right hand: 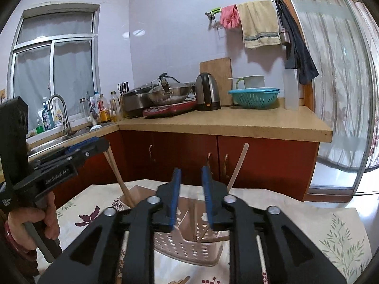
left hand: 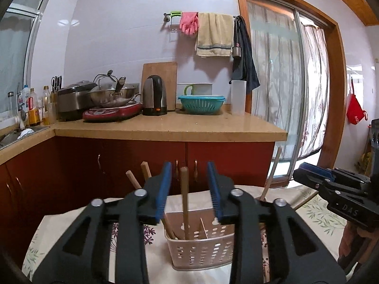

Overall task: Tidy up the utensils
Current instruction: 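Open both tools to drop the chopsticks into the holder, then move both open tools back over the remaining chopsticks, then close the right tool on a chopstick while the left tool grasps another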

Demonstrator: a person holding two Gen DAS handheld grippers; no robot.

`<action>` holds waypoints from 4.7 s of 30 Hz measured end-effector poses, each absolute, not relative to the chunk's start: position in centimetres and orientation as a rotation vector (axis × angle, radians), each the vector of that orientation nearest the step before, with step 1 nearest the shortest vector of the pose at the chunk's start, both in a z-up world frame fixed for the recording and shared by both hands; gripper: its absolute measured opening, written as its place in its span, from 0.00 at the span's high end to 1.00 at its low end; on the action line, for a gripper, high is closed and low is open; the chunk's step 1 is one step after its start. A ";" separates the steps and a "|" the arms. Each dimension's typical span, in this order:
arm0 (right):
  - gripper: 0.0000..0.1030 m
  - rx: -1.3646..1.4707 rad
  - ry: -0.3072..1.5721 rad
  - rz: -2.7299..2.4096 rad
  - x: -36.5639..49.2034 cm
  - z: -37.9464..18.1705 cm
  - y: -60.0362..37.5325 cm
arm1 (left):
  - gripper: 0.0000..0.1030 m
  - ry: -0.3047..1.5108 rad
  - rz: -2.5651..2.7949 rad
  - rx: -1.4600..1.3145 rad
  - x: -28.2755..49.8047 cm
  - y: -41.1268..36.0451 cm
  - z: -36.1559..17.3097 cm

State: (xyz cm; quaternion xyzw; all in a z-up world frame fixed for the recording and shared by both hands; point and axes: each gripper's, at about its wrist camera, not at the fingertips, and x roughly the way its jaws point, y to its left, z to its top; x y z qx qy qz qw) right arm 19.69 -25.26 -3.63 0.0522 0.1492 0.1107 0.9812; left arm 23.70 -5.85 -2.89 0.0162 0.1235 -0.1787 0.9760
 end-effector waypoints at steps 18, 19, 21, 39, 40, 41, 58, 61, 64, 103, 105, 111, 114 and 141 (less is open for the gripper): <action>0.63 0.091 0.366 0.153 8.7 -8.7 -23.4 | 0.51 0.283 -0.263 0.063 11.8 -2.1 -7.0; 0.63 0.090 0.380 0.146 8.2 -9.5 -23.3 | 0.51 0.292 -0.253 0.065 11.2 -2.0 -7.6; 0.63 0.095 0.403 0.139 6.9 -11.3 -22.9 | 0.51 0.313 -0.229 0.083 9.9 -1.7 -9.1; 0.63 0.037 0.589 0.196 2.8 -20.5 -17.4 | 0.51 0.442 -0.145 0.050 3.8 2.5 -15.5; 0.63 0.029 0.601 0.198 2.8 -20.8 -17.1 | 0.51 0.444 -0.144 0.048 3.7 2.5 -15.6; 0.63 0.017 0.611 0.199 2.9 -21.1 -16.7 | 0.51 0.447 -0.143 0.044 3.6 2.7 -15.7; 0.64 -0.021 0.699 0.136 2.5 -22.5 -18.4 | 0.51 0.489 -0.166 0.028 3.9 2.2 -17.1; 0.70 -0.019 0.704 0.135 2.4 -22.4 -18.8 | 0.51 0.496 -0.172 0.032 3.8 1.9 -17.3; 0.73 -0.012 0.707 0.130 2.3 -22.4 -19.4 | 0.51 0.505 -0.180 0.040 3.8 1.5 -17.7; 0.95 0.053 0.695 0.078 1.2 -22.2 -25.1 | 0.71 0.662 -0.344 0.096 3.3 -2.5 -23.4; 0.95 0.053 0.693 0.082 1.2 -22.3 -25.0 | 0.75 0.670 -0.350 0.097 3.4 -2.5 -23.6; 0.95 0.053 0.679 0.095 1.1 -22.0 -24.8 | 0.90 0.656 -0.375 0.115 3.1 -3.0 -23.7; 0.95 0.047 0.665 0.097 0.9 -21.7 -24.6 | 0.91 0.644 -0.385 0.121 2.9 -3.1 -23.5; 0.70 0.048 0.622 0.101 0.3 -21.6 -24.6 | 0.94 0.525 -0.360 0.093 2.2 -2.1 -19.6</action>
